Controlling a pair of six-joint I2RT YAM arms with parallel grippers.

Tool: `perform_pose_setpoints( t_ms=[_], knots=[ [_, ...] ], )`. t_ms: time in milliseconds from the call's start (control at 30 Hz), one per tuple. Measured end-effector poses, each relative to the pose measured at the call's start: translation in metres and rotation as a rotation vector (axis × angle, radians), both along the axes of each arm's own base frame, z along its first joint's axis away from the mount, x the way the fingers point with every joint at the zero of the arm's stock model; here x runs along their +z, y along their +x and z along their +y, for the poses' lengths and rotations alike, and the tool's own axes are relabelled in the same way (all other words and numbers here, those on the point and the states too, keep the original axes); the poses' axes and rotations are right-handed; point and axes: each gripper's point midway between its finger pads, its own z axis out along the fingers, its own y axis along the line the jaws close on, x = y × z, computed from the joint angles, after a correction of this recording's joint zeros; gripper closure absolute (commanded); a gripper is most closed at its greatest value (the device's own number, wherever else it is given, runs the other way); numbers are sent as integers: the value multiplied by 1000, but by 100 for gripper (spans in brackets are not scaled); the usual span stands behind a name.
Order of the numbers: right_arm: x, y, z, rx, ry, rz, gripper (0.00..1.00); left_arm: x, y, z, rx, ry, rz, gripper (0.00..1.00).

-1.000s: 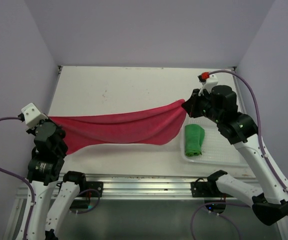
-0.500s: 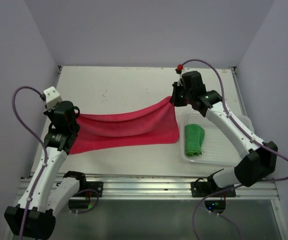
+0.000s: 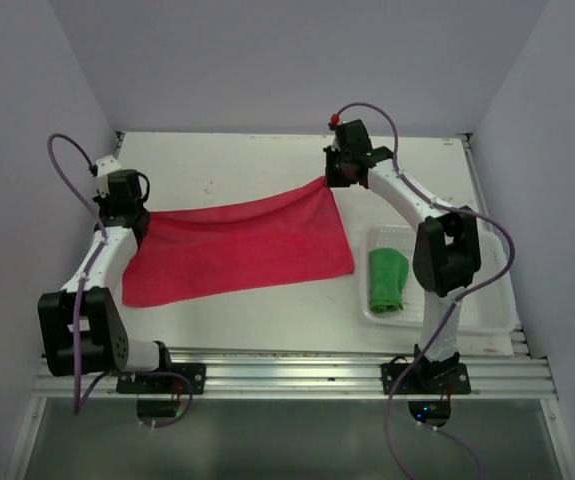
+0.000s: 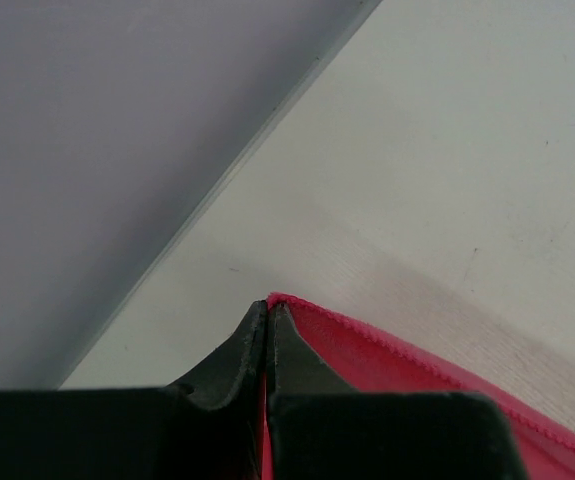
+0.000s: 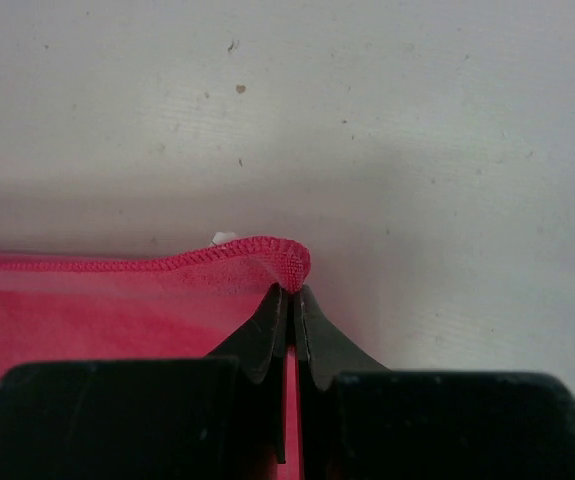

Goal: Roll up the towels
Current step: Fold the towel

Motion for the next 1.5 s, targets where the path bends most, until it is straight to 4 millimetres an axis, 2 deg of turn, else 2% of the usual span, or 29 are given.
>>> perform_pose_setpoints(
  t_ms=[100,300,533,733,833,1033,1233,1367,1500],
  knots=[
    [-17,20,4,2,-12,14,100,-20,10,-1,-40,-50,28,100],
    [-30,42,8,5,-5,16,100,-42,20,0,-87,-116,55,100],
    [-32,47,2,3,5,16,100,-52,23,-1,-116,-163,64,100],
    [-58,22,-5,16,-10,85,100,-51,17,-6,-134,-177,58,100],
    [-63,11,-9,21,-18,103,100,-47,11,-9,-141,-182,53,100],
    [-47,-2,-14,22,-15,83,100,-39,-1,-14,-141,-195,32,100],
    [-27,-10,-18,21,-1,44,100,-51,-14,-18,-122,-227,69,100],
    [-27,-22,-22,21,-4,47,100,-62,-25,-21,-114,-252,109,100],
    [-28,-29,-25,24,-6,48,100,-62,-31,-25,-110,-268,111,100]
  ],
)
